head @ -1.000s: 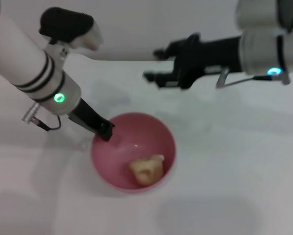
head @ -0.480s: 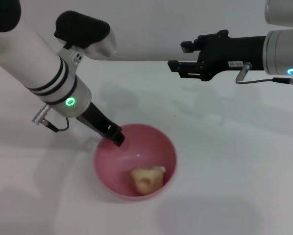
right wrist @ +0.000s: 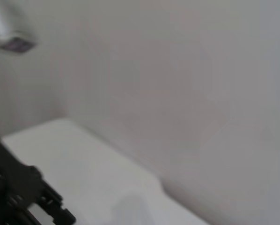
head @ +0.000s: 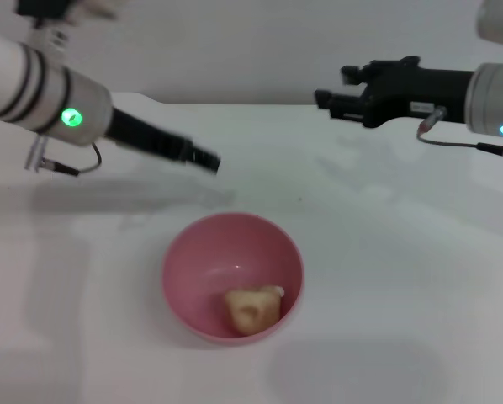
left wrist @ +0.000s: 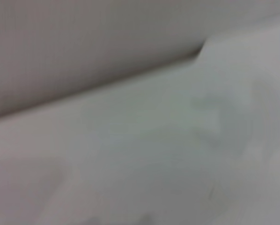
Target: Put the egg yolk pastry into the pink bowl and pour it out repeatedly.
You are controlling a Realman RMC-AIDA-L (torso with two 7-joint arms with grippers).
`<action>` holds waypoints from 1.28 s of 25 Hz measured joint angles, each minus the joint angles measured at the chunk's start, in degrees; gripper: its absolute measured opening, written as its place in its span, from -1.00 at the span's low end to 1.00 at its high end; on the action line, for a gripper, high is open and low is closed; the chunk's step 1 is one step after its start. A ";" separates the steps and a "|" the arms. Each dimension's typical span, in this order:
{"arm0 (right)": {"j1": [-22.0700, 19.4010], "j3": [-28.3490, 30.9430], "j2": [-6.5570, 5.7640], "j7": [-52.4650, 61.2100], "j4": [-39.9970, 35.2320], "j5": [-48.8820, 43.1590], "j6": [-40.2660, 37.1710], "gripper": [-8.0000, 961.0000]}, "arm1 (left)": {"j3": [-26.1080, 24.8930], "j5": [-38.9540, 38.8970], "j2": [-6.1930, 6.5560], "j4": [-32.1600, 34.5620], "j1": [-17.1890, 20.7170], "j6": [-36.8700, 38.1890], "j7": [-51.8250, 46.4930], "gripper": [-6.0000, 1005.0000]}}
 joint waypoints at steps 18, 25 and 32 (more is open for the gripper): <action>-2.09 29.34 -1.01 -21.73 49.97 66.50 -8.76 0.12 | -44.60 -60.53 -0.31 -25.41 19.54 -4.08 70.57 0.46; -0.53 31.05 0.48 -64.36 60.20 68.87 -15.67 0.12 | -50.93 -61.76 -0.93 -39.37 21.36 -3.12 118.64 0.45; 6.10 39.82 0.78 -108.35 81.74 76.15 -26.73 0.12 | -59.65 -60.91 -1.15 -49.17 22.04 -5.45 145.52 0.45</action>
